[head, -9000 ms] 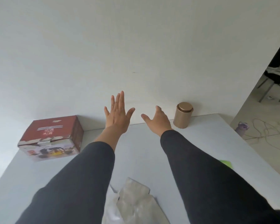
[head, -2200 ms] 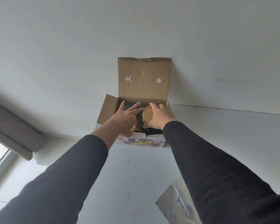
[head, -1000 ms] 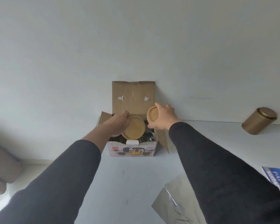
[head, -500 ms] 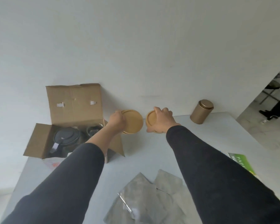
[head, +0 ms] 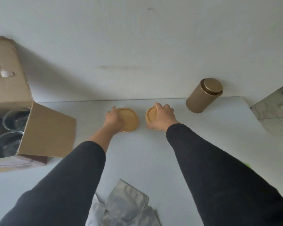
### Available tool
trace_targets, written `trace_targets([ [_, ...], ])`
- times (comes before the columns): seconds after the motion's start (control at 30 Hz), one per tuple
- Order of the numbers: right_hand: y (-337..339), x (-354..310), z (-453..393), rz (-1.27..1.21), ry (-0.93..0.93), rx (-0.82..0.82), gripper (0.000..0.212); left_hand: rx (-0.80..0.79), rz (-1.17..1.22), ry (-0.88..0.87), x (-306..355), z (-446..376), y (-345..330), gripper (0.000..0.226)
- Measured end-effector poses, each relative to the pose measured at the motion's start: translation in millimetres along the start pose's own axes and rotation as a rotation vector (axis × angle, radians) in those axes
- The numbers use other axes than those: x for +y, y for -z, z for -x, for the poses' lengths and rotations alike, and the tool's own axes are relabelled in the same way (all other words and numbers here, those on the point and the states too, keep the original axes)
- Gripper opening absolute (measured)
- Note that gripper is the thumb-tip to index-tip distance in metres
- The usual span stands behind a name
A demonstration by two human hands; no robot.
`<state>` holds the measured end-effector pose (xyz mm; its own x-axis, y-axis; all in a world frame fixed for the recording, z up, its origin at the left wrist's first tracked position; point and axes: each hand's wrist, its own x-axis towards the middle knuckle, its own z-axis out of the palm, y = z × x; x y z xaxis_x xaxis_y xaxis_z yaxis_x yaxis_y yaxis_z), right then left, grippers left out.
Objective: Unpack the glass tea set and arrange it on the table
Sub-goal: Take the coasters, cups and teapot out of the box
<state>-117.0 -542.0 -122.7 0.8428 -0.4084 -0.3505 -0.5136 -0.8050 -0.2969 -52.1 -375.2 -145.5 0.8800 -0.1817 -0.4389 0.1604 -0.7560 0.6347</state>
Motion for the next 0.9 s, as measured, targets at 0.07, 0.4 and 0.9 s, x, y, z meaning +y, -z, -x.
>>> trace_targets([
  [0.07,-7,7,-11,-0.003,0.012,-0.010,0.094,0.043,0.014,0.002,0,-8,-5,0.059],
  [0.4,-22,9,-37,-0.014,0.050,-0.017,0.094,0.177,-0.203,0.031,3,-25,-12,0.054],
  [0.9,-8,0,-43,0.016,0.016,-0.094,0.079,0.039,-0.433,-0.040,24,-27,-25,0.083],
])
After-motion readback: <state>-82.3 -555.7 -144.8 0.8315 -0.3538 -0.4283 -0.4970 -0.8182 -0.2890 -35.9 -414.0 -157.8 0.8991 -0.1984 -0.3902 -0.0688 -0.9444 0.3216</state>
